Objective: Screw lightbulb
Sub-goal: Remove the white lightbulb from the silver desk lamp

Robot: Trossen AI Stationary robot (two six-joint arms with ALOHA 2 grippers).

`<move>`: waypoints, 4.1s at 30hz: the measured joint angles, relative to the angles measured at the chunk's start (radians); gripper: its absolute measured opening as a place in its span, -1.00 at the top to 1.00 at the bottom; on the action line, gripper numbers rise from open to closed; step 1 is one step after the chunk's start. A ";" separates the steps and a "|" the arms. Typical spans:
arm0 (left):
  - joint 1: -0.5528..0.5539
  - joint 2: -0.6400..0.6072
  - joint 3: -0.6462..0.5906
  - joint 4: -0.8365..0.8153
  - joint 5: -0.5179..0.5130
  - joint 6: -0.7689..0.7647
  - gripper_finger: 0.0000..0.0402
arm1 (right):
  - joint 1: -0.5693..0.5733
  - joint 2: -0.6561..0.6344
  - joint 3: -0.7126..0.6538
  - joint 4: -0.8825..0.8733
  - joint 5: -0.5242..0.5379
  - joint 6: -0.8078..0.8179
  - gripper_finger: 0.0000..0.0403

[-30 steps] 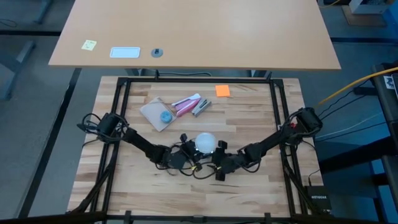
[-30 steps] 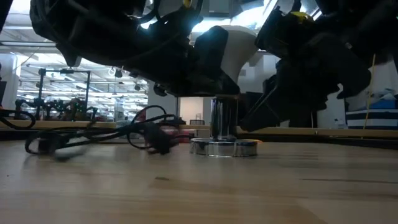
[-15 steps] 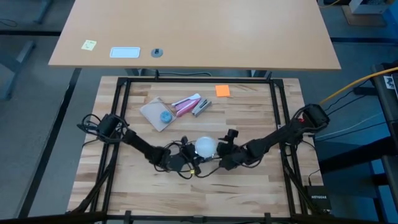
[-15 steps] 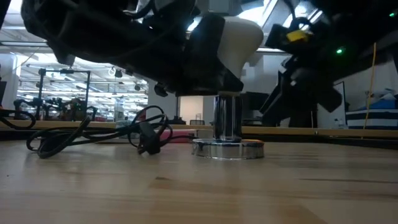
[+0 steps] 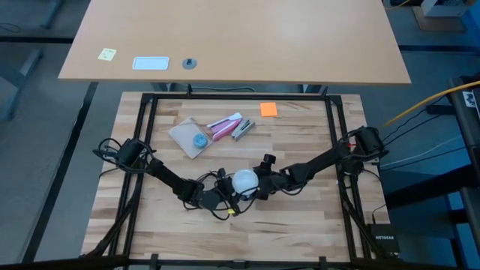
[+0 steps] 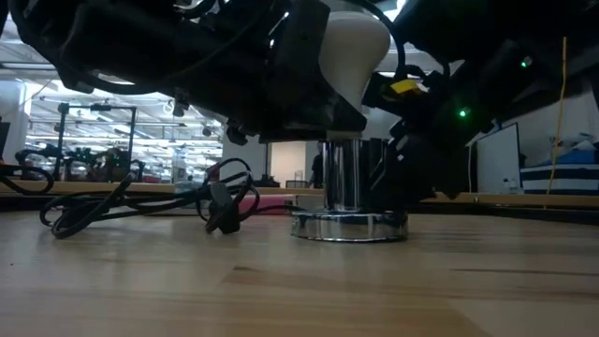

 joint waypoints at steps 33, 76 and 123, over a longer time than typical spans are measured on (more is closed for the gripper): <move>0.050 0.000 0.001 -0.023 -0.070 0.025 0.30 | 0.129 0.016 0.003 0.167 -0.114 0.107 -0.10; -0.013 -0.002 0.000 -0.032 -0.048 -0.075 0.30 | -0.059 0.040 0.005 0.069 -0.099 -0.026 0.06; -0.013 -0.002 0.001 -0.053 -0.053 -0.049 0.30 | -0.080 -0.049 0.000 -0.060 -0.087 -0.016 0.86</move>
